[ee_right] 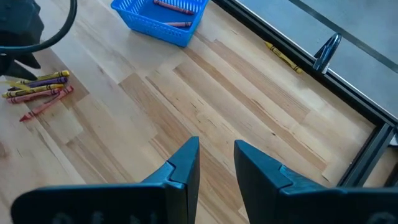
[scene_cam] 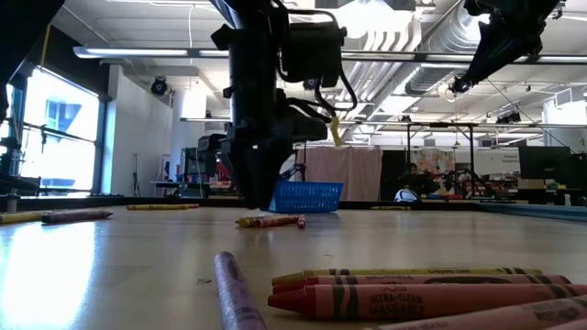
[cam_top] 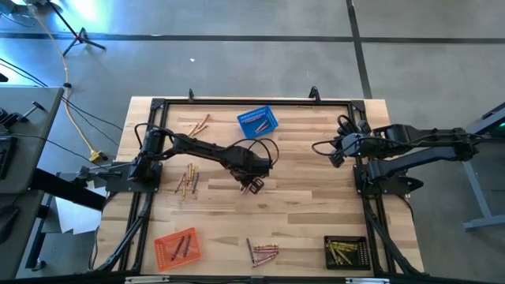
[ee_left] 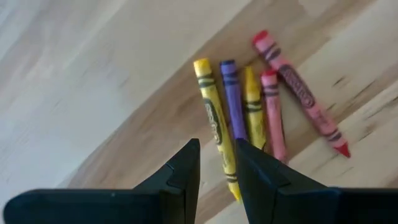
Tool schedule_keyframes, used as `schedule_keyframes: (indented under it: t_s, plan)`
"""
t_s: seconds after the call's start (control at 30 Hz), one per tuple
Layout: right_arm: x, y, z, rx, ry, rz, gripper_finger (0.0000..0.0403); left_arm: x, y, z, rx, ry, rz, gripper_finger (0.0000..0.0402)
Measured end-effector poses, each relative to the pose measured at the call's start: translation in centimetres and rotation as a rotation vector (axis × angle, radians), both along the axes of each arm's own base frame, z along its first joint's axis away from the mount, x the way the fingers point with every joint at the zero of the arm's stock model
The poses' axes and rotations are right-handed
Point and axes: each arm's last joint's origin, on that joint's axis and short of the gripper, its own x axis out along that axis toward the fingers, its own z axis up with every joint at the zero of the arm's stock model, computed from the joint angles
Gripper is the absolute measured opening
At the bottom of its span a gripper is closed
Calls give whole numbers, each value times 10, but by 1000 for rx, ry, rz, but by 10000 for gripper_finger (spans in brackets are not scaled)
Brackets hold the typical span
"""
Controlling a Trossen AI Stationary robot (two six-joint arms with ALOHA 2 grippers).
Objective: Sort crayons
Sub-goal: Put the yellow crayon into the black bin
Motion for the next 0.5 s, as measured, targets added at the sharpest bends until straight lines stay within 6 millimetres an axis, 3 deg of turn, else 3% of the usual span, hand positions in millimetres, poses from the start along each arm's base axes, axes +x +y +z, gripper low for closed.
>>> schedule_keyframes:
  t_s: [0.5]
  plan:
    - [0,0,0,5,-6,-9,84,3,6,-2,21,-18,33,86]
